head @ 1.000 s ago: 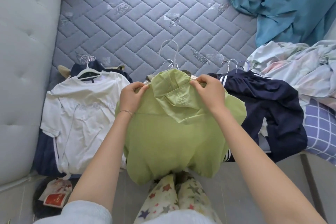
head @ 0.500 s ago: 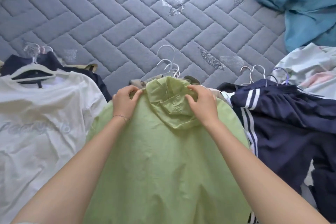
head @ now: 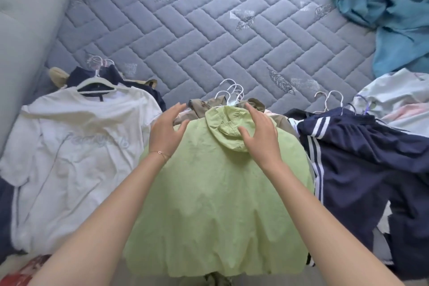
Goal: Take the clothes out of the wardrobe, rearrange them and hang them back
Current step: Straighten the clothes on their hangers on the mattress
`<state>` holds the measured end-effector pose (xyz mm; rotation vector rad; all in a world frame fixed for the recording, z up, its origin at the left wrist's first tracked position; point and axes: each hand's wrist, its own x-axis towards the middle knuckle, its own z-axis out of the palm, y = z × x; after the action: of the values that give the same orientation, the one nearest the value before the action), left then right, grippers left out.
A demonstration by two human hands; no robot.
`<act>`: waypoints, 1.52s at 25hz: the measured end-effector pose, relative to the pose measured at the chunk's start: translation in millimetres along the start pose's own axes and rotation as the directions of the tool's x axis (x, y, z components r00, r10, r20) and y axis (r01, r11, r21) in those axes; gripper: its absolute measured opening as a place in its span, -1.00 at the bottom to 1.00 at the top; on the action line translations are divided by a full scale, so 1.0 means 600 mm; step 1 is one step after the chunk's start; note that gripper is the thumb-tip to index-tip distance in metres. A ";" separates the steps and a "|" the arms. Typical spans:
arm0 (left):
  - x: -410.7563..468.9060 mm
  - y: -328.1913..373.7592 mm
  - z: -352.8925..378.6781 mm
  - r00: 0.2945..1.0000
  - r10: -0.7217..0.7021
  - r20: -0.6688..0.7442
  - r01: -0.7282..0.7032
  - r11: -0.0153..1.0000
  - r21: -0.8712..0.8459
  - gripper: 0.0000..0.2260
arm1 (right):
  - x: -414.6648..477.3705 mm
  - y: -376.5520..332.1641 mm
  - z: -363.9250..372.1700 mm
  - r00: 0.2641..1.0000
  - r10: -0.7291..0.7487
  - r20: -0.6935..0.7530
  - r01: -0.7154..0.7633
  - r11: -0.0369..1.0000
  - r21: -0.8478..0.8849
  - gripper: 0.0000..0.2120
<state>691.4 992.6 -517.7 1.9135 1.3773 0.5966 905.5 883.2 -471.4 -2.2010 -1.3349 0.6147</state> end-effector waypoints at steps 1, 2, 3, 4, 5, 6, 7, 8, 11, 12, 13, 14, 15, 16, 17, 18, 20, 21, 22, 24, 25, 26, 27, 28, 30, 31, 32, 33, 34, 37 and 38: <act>-0.023 0.019 -0.029 1.000 0.008 -0.023 -0.007 1.000 0.022 -0.64 | -0.018 -0.027 -0.019 1.000 -0.010 0.010 0.010 1.000 0.015 -0.46; -0.050 0.042 -0.064 0.999 0.008 -0.049 -0.005 0.999 0.045 -0.63 | -0.039 -0.059 -0.041 0.999 -0.025 0.021 0.024 0.999 0.026 -0.46; -0.075 0.062 -0.094 0.997 -0.003 -0.071 0.008 0.998 0.063 -0.62 | -0.058 -0.087 -0.059 0.999 -0.039 0.030 0.037 0.999 0.036 -0.46; -0.102 0.079 -0.123 0.996 -0.022 -0.092 0.029 0.997 0.078 -0.61 | -0.079 -0.114 -0.075 0.998 -0.047 0.040 0.045 0.998 0.042 -0.47; -0.132 0.096 -0.151 0.993 -0.047 -0.113 0.057 0.995 0.083 -0.60 | -0.103 -0.140 -0.089 0.997 -0.057 0.047 0.054 0.997 0.051 -0.47; -0.160 0.109 -0.178 0.988 -0.072 -0.134 0.084 0.993 0.087 -0.59 | -0.125 -0.166 -0.100 0.996 -0.070 0.053 0.067 0.996 0.063 -0.47; -0.190 0.121 -0.207 0.983 -0.096 -0.157 0.111 0.989 0.094 -0.59 | -0.151 -0.194 -0.110 0.994 -0.089 0.065 0.084 0.994 0.071 -0.47; -0.216 0.128 -0.233 0.977 -0.114 -0.178 0.134 0.985 0.105 -0.58 | -0.174 -0.218 -0.117 0.991 -0.107 0.076 0.101 0.992 0.079 -0.47; -0.281 0.132 -0.300 0.965 -0.135 -0.225 0.164 0.979 0.118 -0.57 | -0.230 -0.283 -0.119 0.982 -0.158 0.105 0.146 0.983 0.111 -0.47; -0.298 0.127 -0.322 0.961 -0.138 -0.241 0.170 0.979 0.116 -0.57 | -0.247 -0.305 -0.113 0.976 -0.179 0.124 0.163 0.978 0.130 -0.47; -0.311 0.121 -0.343 0.956 -0.139 -0.258 0.172 0.979 0.112 -0.57 | -0.258 -0.325 -0.105 0.969 -0.201 0.142 0.180 0.973 0.146 -0.47; -0.319 0.111 -0.362 0.952 -0.133 -0.276 0.169 0.979 0.111 -0.57 | -0.268 -0.346 -0.095 0.963 -0.219 0.157 0.195 0.969 0.153 -0.47; -0.327 0.099 -0.382 0.947 -0.126 -0.294 0.166 0.980 0.114 -0.57 | -0.275 -0.366 -0.082 0.958 -0.234 0.166 0.210 0.966 0.153 -0.47; -0.332 0.085 -0.399 0.944 -0.121 -0.306 0.164 0.980 0.116 -0.58 | -0.280 -0.385 -0.067 0.954 -0.248 0.169 0.224 0.963 0.149 -0.47; -0.336 0.066 -0.420 0.943 -0.119 -0.310 0.163 0.979 0.119 -0.57 | -0.285 -0.407 -0.049 0.950 -0.258 0.175 0.235 0.962 0.141 -0.47; -0.338 0.045 -0.439 0.946 -0.112 -0.304 0.157 0.979 0.130 -0.57 | -0.288 -0.428 -0.030 0.949 -0.259 0.182 0.237 0.962 0.134 -0.48; -0.335 -0.001 -0.482 0.954 -0.097 -0.284 0.150 0.974 0.169 -0.57 | -0.290 -0.472 0.013 0.950 -0.248 0.192 0.227 0.966 0.125 -0.49; -0.331 -0.027 -0.505 0.958 -0.097 -0.270 0.151 0.971 0.186 -0.57 | -0.287 -0.493 0.035 0.953 -0.238 0.188 0.217 0.968 0.124 -0.49; -0.326 -0.058 -0.533 0.963 -0.098 -0.250 0.150 0.968 0.199 -0.57 | -0.284 -0.518 0.062 0.958 -0.224 0.179 0.205 0.972 0.119 -0.49; -0.316 -0.109 -0.579 0.981 -0.082 -0.175 0.121 0.966 0.227 -0.56 | -0.278 -0.560 0.104 0.971 -0.191 0.147 0.177 0.979 0.106 -0.49; -0.307 -0.134 -0.602 0.989 -0.072 -0.127 0.101 0.966 0.238 -0.56 | -0.275 -0.581 0.125 0.980 -0.158 0.123 0.145 0.984 0.109 -0.48; -0.297 -0.157 -0.621 0.994 -0.069 -0.085 0.088 0.966 0.242 -0.55 | -0.273 -0.598 0.144 0.987 -0.117 0.105 0.105 0.987 0.118 -0.49; -0.287 -0.183 -0.642 0.996 -0.069 -0.049 0.079 0.967 0.242 -0.55 | -0.271 -0.617 0.165 0.993 -0.074 0.093 0.062 0.990 0.130 -0.49; -0.277 -0.203 -0.657 0.997 -0.070 -0.026 0.074 0.967 0.243 -0.55 | -0.271 -0.631 0.181 0.996 -0.036 0.084 0.024 0.990 0.142 -0.49; -0.250 -0.238 -0.679 0.998 -0.067 -0.004 0.066 0.970 0.234 -0.55 | -0.263 -0.652 0.210 0.998 0.018 0.067 -0.028 0.989 0.148 -0.49; -0.236 -0.253 -0.685 0.998 -0.064 -0.001 0.063 0.973 0.223 -0.55 | -0.257 -0.659 0.222 0.998 0.036 0.059 -0.044 0.988 0.148 -0.49; -0.220 -0.268 -0.689 0.998 -0.062 0.003 0.060 0.975 0.213 -0.55 | -0.248 -0.663 0.234 0.997 0.049 0.051 -0.056 0.988 0.146 -0.49; -0.205 -0.280 -0.689 0.998 -0.060 0.007 0.057 0.976 0.208 -0.55 | -0.238 -0.666 0.243 0.997 0.057 0.046 -0.063 0.987 0.147 -0.49; -0.190 -0.289 -0.687 0.998 -0.061 0.010 0.058 0.977 0.204 -0.55 | -0.227 -0.666 0.252 0.997 0.065 0.047 -0.072 0.987 0.143 -0.48; -0.141 -0.316 -0.670 0.996 -0.087 0.020 0.082 0.980 0.182 -0.55 | -0.182 -0.659 0.281 0.994 0.088 0.066 -0.095 0.988 0.125 -0.49; -0.126 -0.324 -0.662 0.995 -0.095 0.022 0.089 0.980 0.179 -0.55 | -0.165 -0.655 0.293 0.993 0.091 0.074 -0.100 0.988 0.117 -0.49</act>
<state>264.0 1065.8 -403.3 1.9760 1.5343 0.4097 491.7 982.5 -354.2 -2.1729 -1.1977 0.7916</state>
